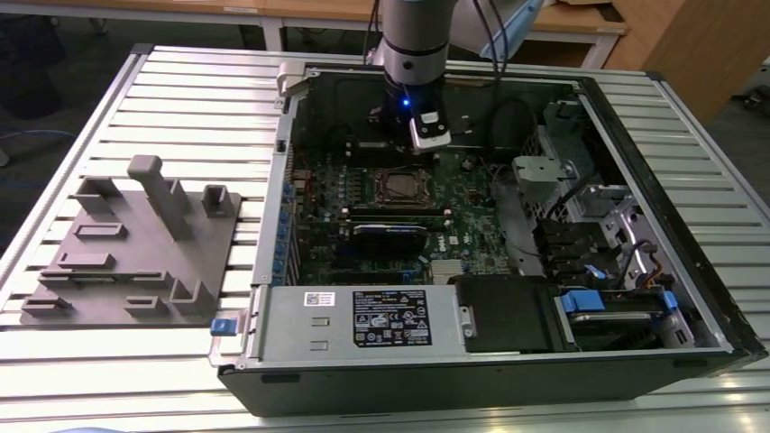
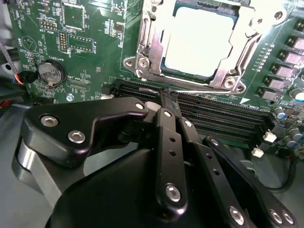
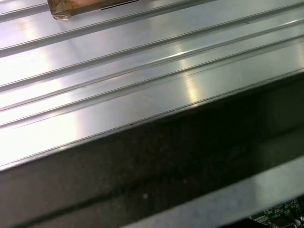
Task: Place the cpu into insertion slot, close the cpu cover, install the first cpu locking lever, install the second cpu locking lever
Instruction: 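Install the first cpu locking lever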
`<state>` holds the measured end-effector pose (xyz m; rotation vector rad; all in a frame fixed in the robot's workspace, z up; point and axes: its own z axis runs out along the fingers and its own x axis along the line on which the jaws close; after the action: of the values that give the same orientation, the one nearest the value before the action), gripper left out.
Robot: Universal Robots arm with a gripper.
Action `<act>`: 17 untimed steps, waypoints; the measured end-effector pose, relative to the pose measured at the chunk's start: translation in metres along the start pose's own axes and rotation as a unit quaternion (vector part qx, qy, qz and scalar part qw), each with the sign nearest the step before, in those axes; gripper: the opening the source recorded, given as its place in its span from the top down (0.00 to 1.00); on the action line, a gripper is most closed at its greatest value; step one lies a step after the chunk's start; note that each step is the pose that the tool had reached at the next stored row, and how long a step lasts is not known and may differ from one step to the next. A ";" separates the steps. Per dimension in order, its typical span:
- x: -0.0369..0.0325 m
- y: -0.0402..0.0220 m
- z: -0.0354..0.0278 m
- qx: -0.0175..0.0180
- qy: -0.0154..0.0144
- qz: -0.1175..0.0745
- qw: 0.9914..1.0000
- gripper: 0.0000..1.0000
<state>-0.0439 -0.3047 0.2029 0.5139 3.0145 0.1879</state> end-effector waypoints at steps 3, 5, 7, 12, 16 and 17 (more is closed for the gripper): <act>0.0003 0.0001 0.0005 0.001 -0.002 0.013 1.000 0.89; 0.0004 0.0001 0.0009 0.002 -0.003 0.026 1.000 0.89; 0.0007 0.0000 0.0012 0.002 -0.005 0.037 0.999 0.89; 0.0030 0.0011 0.0017 0.003 -0.007 0.051 0.999 0.89; 0.0041 0.0034 0.0023 0.003 -0.007 0.054 0.998 0.89; 0.0041 0.0034 0.0023 0.003 -0.007 0.054 0.999 0.89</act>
<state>-0.0464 -0.2999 0.2009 0.6767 2.9759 0.1807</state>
